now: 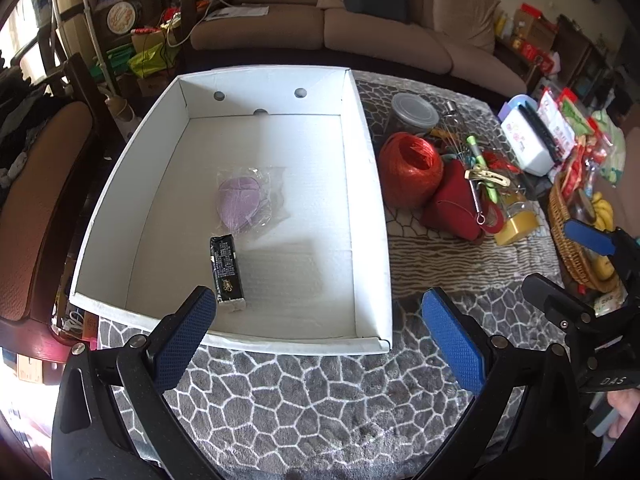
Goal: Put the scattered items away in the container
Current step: 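Move the left tool back toward the orange twine ball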
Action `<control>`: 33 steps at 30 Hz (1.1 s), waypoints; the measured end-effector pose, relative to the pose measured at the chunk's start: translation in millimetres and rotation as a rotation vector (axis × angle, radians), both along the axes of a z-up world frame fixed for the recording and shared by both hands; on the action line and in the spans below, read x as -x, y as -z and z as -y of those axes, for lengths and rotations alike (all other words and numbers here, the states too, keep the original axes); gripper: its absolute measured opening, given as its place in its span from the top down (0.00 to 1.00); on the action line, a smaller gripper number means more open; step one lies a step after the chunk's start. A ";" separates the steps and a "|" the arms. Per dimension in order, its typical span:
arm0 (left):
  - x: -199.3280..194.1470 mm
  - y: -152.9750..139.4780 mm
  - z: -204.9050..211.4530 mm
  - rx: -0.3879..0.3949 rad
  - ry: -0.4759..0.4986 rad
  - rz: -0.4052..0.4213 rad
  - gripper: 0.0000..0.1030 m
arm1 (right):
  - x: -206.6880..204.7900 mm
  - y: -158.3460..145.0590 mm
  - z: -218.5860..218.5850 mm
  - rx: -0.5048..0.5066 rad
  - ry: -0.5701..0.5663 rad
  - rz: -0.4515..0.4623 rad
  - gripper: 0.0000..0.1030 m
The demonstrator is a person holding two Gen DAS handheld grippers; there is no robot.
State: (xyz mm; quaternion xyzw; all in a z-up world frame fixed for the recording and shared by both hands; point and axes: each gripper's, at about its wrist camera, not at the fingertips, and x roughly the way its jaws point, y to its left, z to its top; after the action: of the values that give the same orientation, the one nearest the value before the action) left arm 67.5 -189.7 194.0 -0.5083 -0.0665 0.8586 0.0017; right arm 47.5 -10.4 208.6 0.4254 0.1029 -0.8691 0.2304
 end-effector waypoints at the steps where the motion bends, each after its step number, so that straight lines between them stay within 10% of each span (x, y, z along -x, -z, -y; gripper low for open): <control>1: 2.9 2.2 -5.8 -0.026 0.015 0.004 0.00 | 0.5 1.1 -7.4 -0.010 0.008 -0.007 0.00; 4: 11.1 12.6 -27.4 -0.126 0.067 0.023 0.00 | 4.2 8.2 -35.7 -0.008 0.034 0.002 0.00; 15: 55.8 34.0 -91.1 -0.111 0.150 -0.002 0.00 | 24.5 31.0 -137.7 0.104 0.141 0.066 0.00; 33: 172.5 83.8 -143.9 0.024 0.226 0.020 0.00 | 91.5 68.7 -221.6 0.309 0.303 0.130 0.00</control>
State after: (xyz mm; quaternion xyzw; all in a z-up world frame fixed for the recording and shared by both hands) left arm -105.0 -45.8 110.2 -0.5211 0.0014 0.8486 0.0918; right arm -44.0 211.3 139.9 0.4506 -0.1118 -0.8700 0.1657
